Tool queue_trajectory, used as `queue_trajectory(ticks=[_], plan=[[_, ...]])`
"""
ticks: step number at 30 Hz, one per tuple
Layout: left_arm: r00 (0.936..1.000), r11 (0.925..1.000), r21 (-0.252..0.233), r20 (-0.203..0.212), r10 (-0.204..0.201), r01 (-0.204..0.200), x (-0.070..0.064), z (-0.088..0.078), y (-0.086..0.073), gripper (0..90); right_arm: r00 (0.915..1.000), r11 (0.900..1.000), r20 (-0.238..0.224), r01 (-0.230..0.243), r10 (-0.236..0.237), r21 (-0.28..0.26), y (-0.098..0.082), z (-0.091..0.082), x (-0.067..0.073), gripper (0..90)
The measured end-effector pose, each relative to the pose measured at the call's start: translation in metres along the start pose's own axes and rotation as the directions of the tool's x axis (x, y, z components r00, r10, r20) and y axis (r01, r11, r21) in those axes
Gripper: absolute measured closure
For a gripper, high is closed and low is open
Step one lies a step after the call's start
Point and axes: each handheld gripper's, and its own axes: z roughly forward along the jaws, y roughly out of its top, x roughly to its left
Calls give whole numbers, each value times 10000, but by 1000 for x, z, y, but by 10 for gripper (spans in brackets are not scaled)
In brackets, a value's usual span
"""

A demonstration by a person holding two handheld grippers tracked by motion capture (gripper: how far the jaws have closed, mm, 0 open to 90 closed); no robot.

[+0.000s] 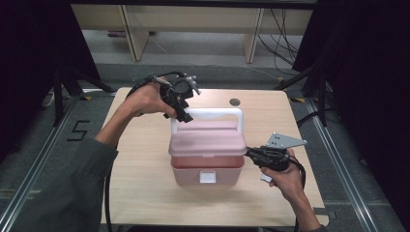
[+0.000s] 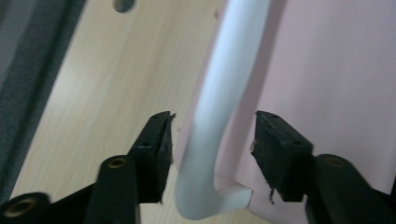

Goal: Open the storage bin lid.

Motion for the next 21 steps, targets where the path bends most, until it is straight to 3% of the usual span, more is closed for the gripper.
queue_trajectory(ticks=[2,5,7,8,9,10,11,12,13,14,15,17,18,19,21], plan=[[9981,9980,-381,-324,-526,513,0,-6,-6,392,9997,9997,14,238,-238,-74,1,1,-1,900],[9921,9896,-1042,-661,-1065,993,-2,-16,-18,356,9999,9999,101,32,-31,-142,1,0,-2,900],[9838,9778,-1566,-906,-1545,1392,-4,-22,-28,328,9998,9996,89,-162,164,-213,2,0,-1,900],[9790,9710,-1800,-1007,-1771,1572,-5,-24,-33,326,10000,9998,59,61,-60,-212,4,0,-3,900],[9751,9662,-1935,-1082,-1936,1704,-7,-25,-39,322,9999,9998,55,-160,161,-136,5,-1,-1,900],[9716,9620,-2042,-1143,-2071,1811,-8,-26,-45,316,9999,9992,132,97,-92,-379,6,1,-3,900],[9688,9572,-2176,-1151,-2195,1910,-10,-27,-51,309,10000,9993,16,-30,31,-363,7,0,-2,900],[9635,9453,-2462,-1065,-2458,2139,-12,-28,-59,302,9999,9991,53,139,-137,-404,9,0,-4,900],[9610,9398,-2585,-1029,-2568,2235,-13,-30,-63,298,9999,9994,140,40,-35,-352,10,0,-3,900],[9561,9314,-2745,-1013,-2751,2389,-14,-31,-70,297,9998,9995,99,180,-177,-264,12,-1,-4,900],[9493,9218,-2920,-1057,-2959,2548,-15,-33,-77,293,10000,9992,88,15,-12,-392,12,0,-3,900],[9396,9107,-3061,-1116,-3235,2772,-17,-35,-88,283,9999,9993,79,119,-116,-366,14,0,-5,900],[9369,9078,-3104,-1147,-3301,2819,-18,-37,-94,279,10000,9990,3,-29,29,-455,15,1,-3,900],[9354,9065,-3175,-1247,-3308,2782,-18,-38,-98,273,9999,9983,5,161,-161,-561,16,1,-4,900],[9253,8909,-3418,-1242,-3584,2992,-21,-38,-110,263,9997,9983,120,200,-194,-547,17,1,-4,900]])
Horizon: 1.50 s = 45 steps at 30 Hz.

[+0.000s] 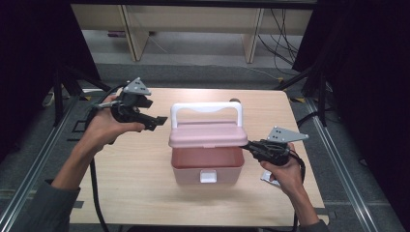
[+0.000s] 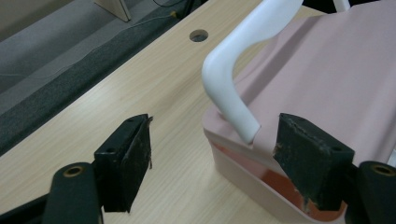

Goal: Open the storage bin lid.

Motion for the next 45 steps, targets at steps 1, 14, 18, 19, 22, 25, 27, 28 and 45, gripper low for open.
queue_trajectory(ticks=[1,14,18,19,22,25,27,28,45], plan=[[10000,10000,0,6,-84,84,0,0,-4,261,9998,9997,-90,-183,184,139,1,-1,1,900],[9857,9871,75,523,-1604,1602,-13,38,-70,279,10000,9995,-33,-12,11,-300,10,-1,-2,900],[9814,9837,-56,706,-1787,1796,-24,48,-79,299,10000,9995,52,14,-13,-303,12,-1,-3,900],[9805,9837,-62,823,-1786,1797,-26,50,-79,300,9999,9993,-10,-104,103,-349,12,-1,-2,900],[9782,9838,-62,1074,-1777,1794,-33,55,-81,302,10000,9994,-12,3,-4,-351,12,-1,-4,900],[9789,9866,176,1230,-1630,1621,-39,62,-82,309,10000,9996,21,-12,12,-299,12,-1,-4,900],[9776,9853,114,1231,-1705,1704,-41,65,-82,316,10000,9996,34,-51,52,-295,12,-1,-3,900],[9782,9866,226,1284,-1630,1614,-41,66,-82,319,10000,9996,43,-16,17,-291,12,-1,-3,900],[9849,9940,173,1347,-1089,1075,-54,92,-91,437,10000,9992,-5,-96,96,-387,16,3,-5,900]])
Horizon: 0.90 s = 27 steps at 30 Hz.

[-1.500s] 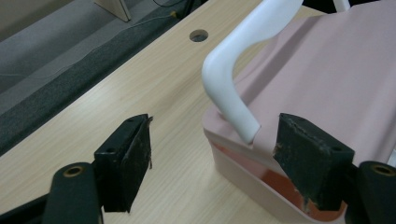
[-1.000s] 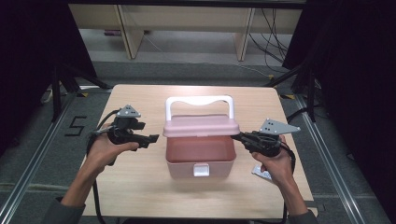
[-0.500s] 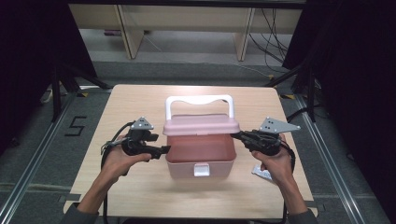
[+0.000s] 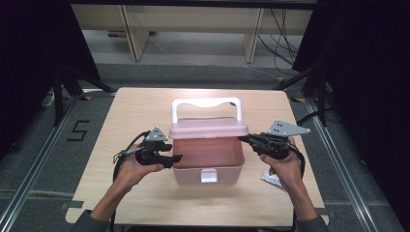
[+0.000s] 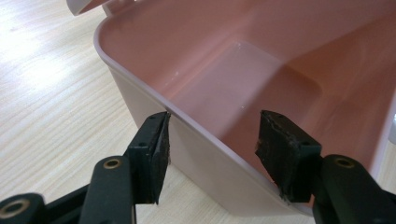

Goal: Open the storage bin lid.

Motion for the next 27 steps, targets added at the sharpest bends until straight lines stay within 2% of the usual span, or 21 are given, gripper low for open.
queue_trajectory(ticks=[4,6,7,8,10,11,12,14,17,19,20,22,23,24,25,26,27], plan=[[10000,10000,-28,-6,-86,86,-2,-1,-1,449,9999,10000,96,42,-42,30,2,1,-1,900],[10000,10000,-38,-57,-56,56,-2,-1,-1,454,9999,9998,97,139,-137,-152,3,3,-3,900],[10000,10000,-13,-56,-22,22,-2,-1,-1,456,9999,10000,135,-39,39,-7,4,3,-2,900],[10000,10000,-16,-53,-23,23,-2,-1,-1,458,9997,9999,219,136,-134,-85,5,4,-5,900],[10000,10000,-15,-53,-2,2,-2,-2,-1,467,9996,9998,229,173,-172,-43,6,7,-7,900],[10000,10000,-36,16,-12,13,-1,-2,-2,473,9998,10000,219,-31,33,-69,6,8,-7,900],[10000,10000,-51,-15,7,-7,-2,-2,-2,485,9996,9999,249,116,-115,-54,7,10,-11,900],[9999,9999,-14,-64,102,-102,-2,-3,-2,500,9996,9999,280,20,-17,-102,7,14,-13,900],[10000,10000,-59,-66,-44,43,-2,-3,-2,509,9991,10000,431,50,-49,-30,8,20,-17,900],[10000,10000,-68,-85,8,-9,-3,-3,-2,513,9995,10000,302,-58,60,-53,8,23,-22,900],[9999,10000,-77,-162,-7,6,-3,-4,-3,516,9988,9998,448,-210,212,-67,7,25,-23,900],[10000,10000,-25,-86,48,-48,-3,-4,-3,518,9984,9999,555,-111,111,-13,5,26,-29,900],[10000,10000,-66,-77,-29,29,-3,-5,-3,519,9983,9996,500,-293,294,-17,4,27,-31,900],[9999,9999,-132,-110,-86,85,-4,-4,-3,520,9975,9995,631,-308,307,4,4,27,-33,900],[9998,9998,-189,-182,-111,108,-4,-4,-3,521,9981,9995,534,-310,314,-75,4,28,-35,900],[9999,9999,-143,-125,-31,30,-4,-5,-3,523,9974,9984,475,-527,535,-185,3,29,-36,900],[9999,9999,-159,-137,-32,29,-4,-5,-4,524,9976,9989,538,-435,444,-178,3,30,-39,900]])
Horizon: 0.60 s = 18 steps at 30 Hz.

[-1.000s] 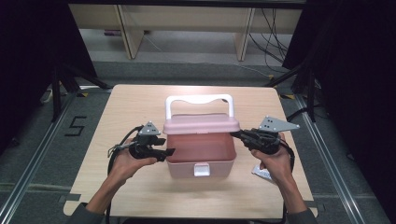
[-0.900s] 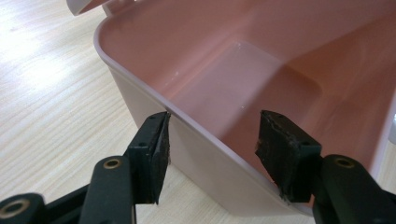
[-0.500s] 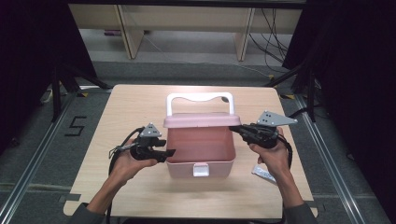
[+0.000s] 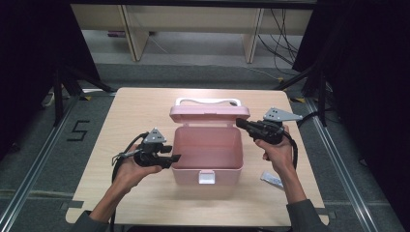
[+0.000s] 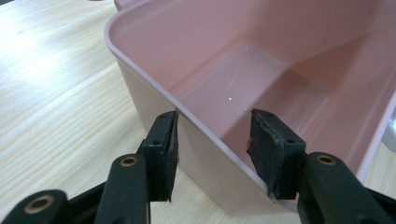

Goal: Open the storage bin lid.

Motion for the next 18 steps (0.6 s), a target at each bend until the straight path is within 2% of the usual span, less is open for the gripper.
queue_trajectory(ticks=[2,3,4,5,6,7,8,9,11,14,15,16,18], plan=[[10000,10000,-17,6,1,-1,0,0,0,526,9998,9998,49,-200,200,68,0,2,-1,900],[10000,10000,-34,78,-10,11,0,0,-1,526,9999,10000,119,-4,3,7,0,3,-5,900],[10000,10000,-41,83,-11,12,1,0,-1,526,9998,9998,39,-201,201,-17,-1,5,-5,900],[10000,10000,-74,86,-43,43,1,0,-1,526,10000,10000,63,-55,55,-25,0,6,-8,900],[9999,9999,-96,81,-79,80,0,0,-2,527,9997,9998,170,-194,194,3,0,6,-8,900],[9999,9999,-133,80,-79,80,0,0,-2,529,9996,10000,269,-89,90,-21,0,6,-10,900],[9999,9999,-145,94,-77,78,1,0,-2,529,9989,9994,306,-353,351,53,0,7,-10,900],[9999,9998,-161,98,-63,65,1,0,-2,530,9991,9992,246,-350,346,177,0,7,-12,900],[9999,9997,-220,105,-135,137,0,-1,-3,531,9990,9996,329,-291,290,29,-1,10,-17,900],[9999,9995,-265,55,-140,141,0,-1,-4,532,9988,9996,423,-248,241,153,-2,13,-20,900],[9999,9996,-260,51,-145,146,0,-1,-4,532,9982,9987,351,-488,482,155,-2,15,-20,900],[9999,9994,-308,58,-149,150,0,-1,-4,532,9985,9992,406,-372,367,117,-2,15,-22,900],[9998,9995,-273,162,-123,127,0,-2,-4,532,9973,9979,383,-637,631,131,-3,15,-21,900]])
